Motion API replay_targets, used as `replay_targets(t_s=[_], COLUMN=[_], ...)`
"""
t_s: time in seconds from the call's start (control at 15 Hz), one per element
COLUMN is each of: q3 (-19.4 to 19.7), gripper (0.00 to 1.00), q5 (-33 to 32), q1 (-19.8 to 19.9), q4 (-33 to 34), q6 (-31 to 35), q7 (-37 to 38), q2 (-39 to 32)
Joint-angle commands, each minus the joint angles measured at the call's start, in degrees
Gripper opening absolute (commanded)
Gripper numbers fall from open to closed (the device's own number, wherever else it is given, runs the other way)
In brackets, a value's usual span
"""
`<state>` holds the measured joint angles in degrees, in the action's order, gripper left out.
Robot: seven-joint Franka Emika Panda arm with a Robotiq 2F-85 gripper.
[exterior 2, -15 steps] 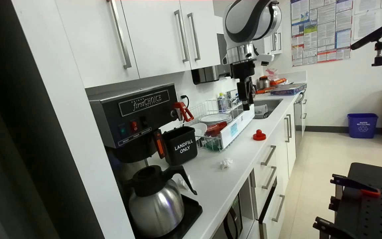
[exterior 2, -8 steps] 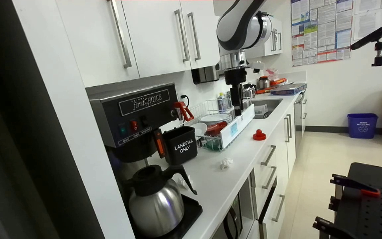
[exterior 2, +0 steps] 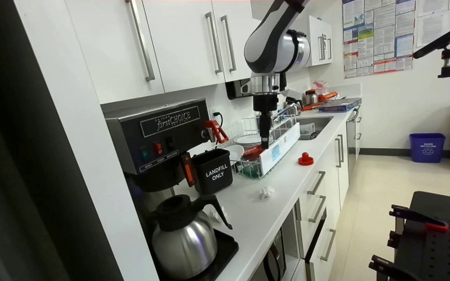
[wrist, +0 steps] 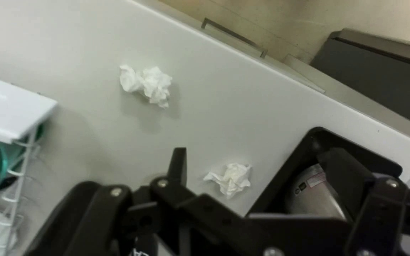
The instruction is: Pick up the crumpled piece of paper and put it in the black bin
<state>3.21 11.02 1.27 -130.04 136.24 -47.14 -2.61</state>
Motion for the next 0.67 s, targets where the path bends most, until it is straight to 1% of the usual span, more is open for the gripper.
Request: replay_targets(t_s=[0.0,0.2,0.4,0.47,0.53,0.6], q3=[-3.14,-5.85,-8.0,-7.88,-8.45,-8.72], gripper=[1.0,1.0,1.0,1.0,1.0,1.0], q5=[5.83,4.01,2.71,1.12,2.03,1.47], q1=[0.49,1.58,2.59,2.16,2.81,2.88], q4=[6.18,13.09,20.44,22.24,16.92,18.85], q6=[3.09,2.56,0.93,-1.05,2.29,1.71], q7=[-12.14,-16.09,-16.62,-14.34,-14.64,-14.59], q2=[-9.5,-17.48,-24.49,-25.82,-22.33,-24.21])
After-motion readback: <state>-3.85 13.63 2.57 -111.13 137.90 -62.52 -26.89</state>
